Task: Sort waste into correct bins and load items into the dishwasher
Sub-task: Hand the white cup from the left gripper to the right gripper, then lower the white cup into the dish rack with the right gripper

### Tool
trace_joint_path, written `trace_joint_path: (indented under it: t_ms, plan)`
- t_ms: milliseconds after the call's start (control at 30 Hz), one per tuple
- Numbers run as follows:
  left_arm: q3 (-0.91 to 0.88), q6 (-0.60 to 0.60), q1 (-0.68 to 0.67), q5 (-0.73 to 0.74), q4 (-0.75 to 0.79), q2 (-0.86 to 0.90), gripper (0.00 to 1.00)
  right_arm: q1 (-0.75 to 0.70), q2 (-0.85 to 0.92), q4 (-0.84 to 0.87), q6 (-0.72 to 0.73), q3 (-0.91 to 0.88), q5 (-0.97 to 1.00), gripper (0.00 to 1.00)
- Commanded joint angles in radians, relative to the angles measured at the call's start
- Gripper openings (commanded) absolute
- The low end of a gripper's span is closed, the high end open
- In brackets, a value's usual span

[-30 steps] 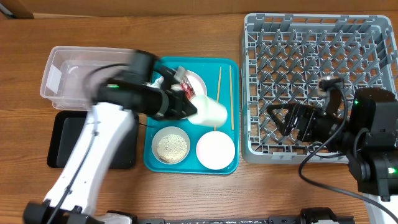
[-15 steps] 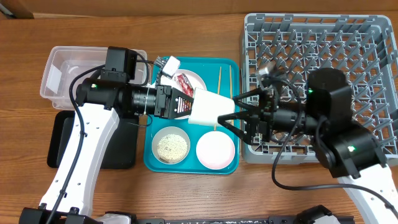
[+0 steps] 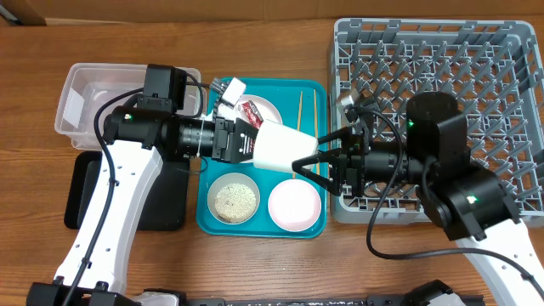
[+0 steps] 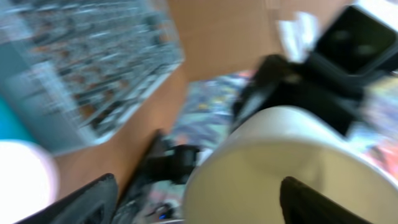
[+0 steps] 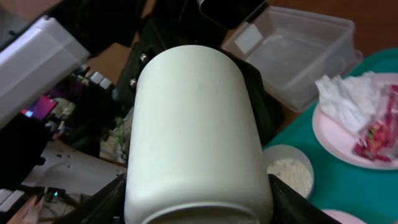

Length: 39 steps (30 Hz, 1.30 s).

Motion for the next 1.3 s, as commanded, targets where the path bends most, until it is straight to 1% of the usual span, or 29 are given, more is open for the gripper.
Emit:
trace_joint_path:
  t_ms: [0, 33, 100, 167, 267, 333, 400, 467, 567, 633, 733, 833, 900, 933, 1033, 1133, 1267]
  plan:
    - [0.008, -0.009, -0.010, -0.357, -0.046, -0.004, 0.94, -0.061, -0.035, -0.080, 0.009, 0.019, 0.261, 0.45]
    - [0.008, -0.021, -0.010, -0.438, -0.060, -0.004, 0.96, -0.077, -0.045, -0.111, 0.022, 0.019, 0.313, 0.45]
    - [0.008, -0.051, -0.010, -0.600, -0.084, -0.004, 0.98, -0.111, -0.068, -0.185, 0.068, 0.019, 0.430, 0.41]
    - [0.008, -0.068, -0.010, -0.680, -0.093, -0.004, 0.98, -0.132, -0.081, -0.261, 0.128, 0.019, 0.538, 0.41]
    - [0.008, -0.068, -0.010, -0.708, -0.095, -0.004, 0.98, -0.138, -0.076, -0.413, 0.248, 0.019, 0.719, 0.40]
    - [0.008, -0.068, -0.010, -0.706, -0.095, -0.005, 0.98, -0.132, -0.058, -0.515, 0.314, 0.019, 0.797, 0.40]
    - [0.008, -0.068, -0.010, -0.706, -0.095, -0.004, 0.98, -0.124, -0.028, -0.599, 0.354, 0.018, 0.846, 0.41]
    - [0.008, -0.068, -0.010, -0.706, -0.095, -0.005, 0.98, -0.113, 0.008, -0.642, 0.368, 0.018, 0.862, 0.41]
    - [0.008, -0.068, -0.010, -0.706, -0.095, -0.005, 0.98, -0.090, 0.069, -0.650, 0.368, 0.018, 0.862, 0.43]
    - [0.008, -0.068, -0.010, -0.705, -0.097, -0.004, 0.97, -0.071, 0.112, -0.646, 0.368, 0.018, 0.862, 0.50]
    - [0.008, -0.068, -0.011, -0.706, -0.110, -0.005, 0.96, -0.049, 0.175, -0.655, 0.368, 0.018, 0.850, 0.57]
    - [0.008, -0.066, -0.025, -0.709, -0.119, -0.005, 0.94, -0.035, 0.215, -0.656, 0.368, 0.018, 0.850, 0.80]
    - [0.008, -0.067, -0.045, -0.716, -0.119, -0.004, 0.91, -0.035, 0.213, -0.633, 0.369, 0.021, 0.850, 0.88]
    - [0.008, -0.073, -0.058, -0.737, -0.118, -0.005, 0.90, -0.035, 0.204, -0.616, 0.368, 0.029, 0.850, 0.89]
    - [0.008, -0.143, -0.111, -0.880, -0.132, -0.004, 0.90, -0.037, 0.158, -0.561, 0.368, 0.070, 0.850, 0.91]
    - [-0.002, -0.258, -0.179, -1.061, -0.140, -0.004, 0.91, -0.037, 0.092, -0.500, 0.368, 0.119, 0.850, 0.92]
    - [-0.027, -0.408, -0.255, -1.259, -0.119, 0.003, 0.91, -0.036, 0.002, -0.403, 0.367, 0.140, 0.850, 0.94]
